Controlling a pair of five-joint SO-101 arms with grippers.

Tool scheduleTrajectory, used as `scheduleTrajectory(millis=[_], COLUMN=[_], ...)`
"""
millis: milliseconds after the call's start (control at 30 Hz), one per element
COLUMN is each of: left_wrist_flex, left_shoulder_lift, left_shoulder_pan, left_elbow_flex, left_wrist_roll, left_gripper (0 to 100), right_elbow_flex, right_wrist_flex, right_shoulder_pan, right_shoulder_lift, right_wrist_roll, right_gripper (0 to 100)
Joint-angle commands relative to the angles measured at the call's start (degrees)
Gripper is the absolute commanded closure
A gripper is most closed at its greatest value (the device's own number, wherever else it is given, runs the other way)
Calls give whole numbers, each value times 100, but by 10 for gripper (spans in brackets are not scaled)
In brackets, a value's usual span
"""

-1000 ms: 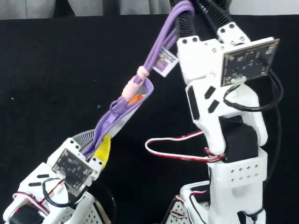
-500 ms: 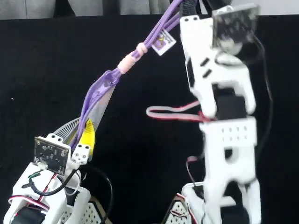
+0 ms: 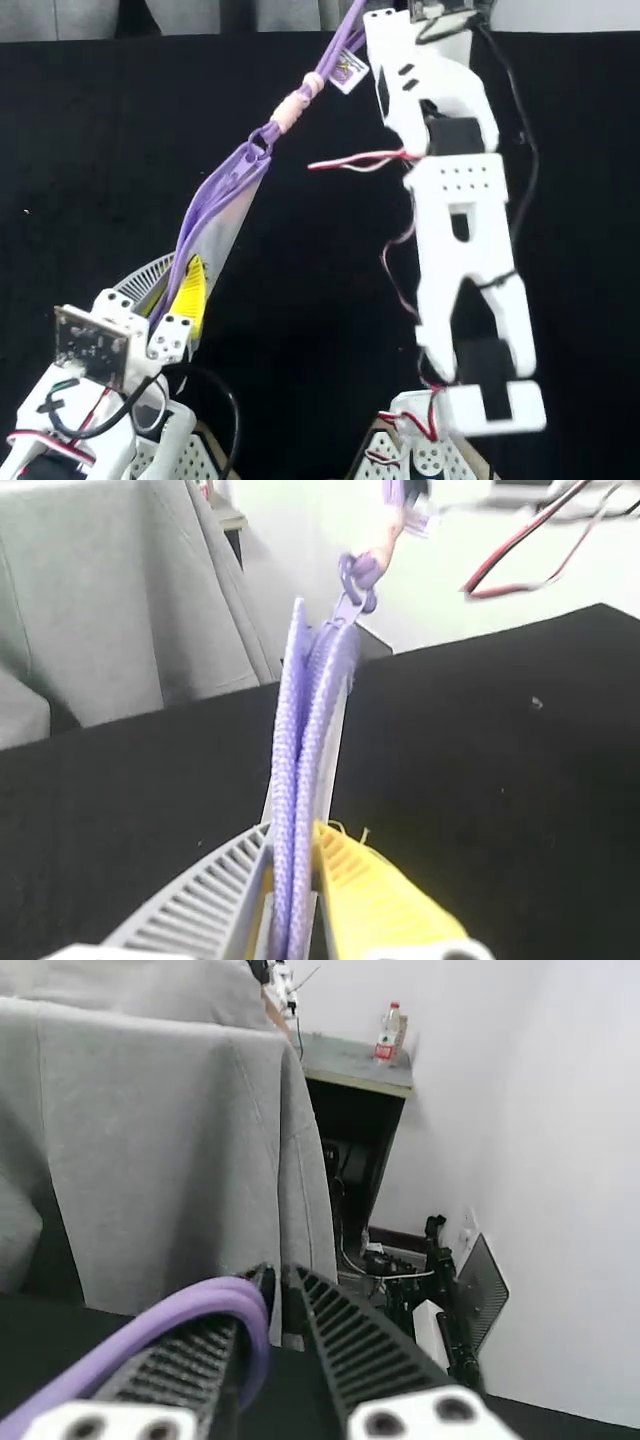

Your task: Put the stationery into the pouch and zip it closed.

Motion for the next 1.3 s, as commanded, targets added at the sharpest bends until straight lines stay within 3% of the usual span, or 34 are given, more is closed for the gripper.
scheduleTrajectory(millis=[0,533,833,1000,1133,1267], left_wrist_flex=[-88,-97,-97,-527,-1670,-2804], left_shoulder_lift=[-79,-70,-53,-53,-44,-35], left_shoulder_pan=[-22,-31,-22,-31,-31,-40], left_elbow_flex=[-910,-2413,-2396,-1121,673,2000], left_wrist_roll=[70,62,62,53,-229,-255], left_gripper=[971,971,971,971,971,971], right_elbow_flex=[-796,-2255,-3090,-4101,-5033,-5455], right_wrist_flex=[-167,-167,264,1609,2681,3244], right_shoulder_pan=[659,1521,1662,1389,1204,1002], right_shoulder_lift=[558,2765,3556,3407,3310,3319], right_wrist_roll=[62,62,369,387,404,1002], right_gripper=[987,986,986,986,985,984])
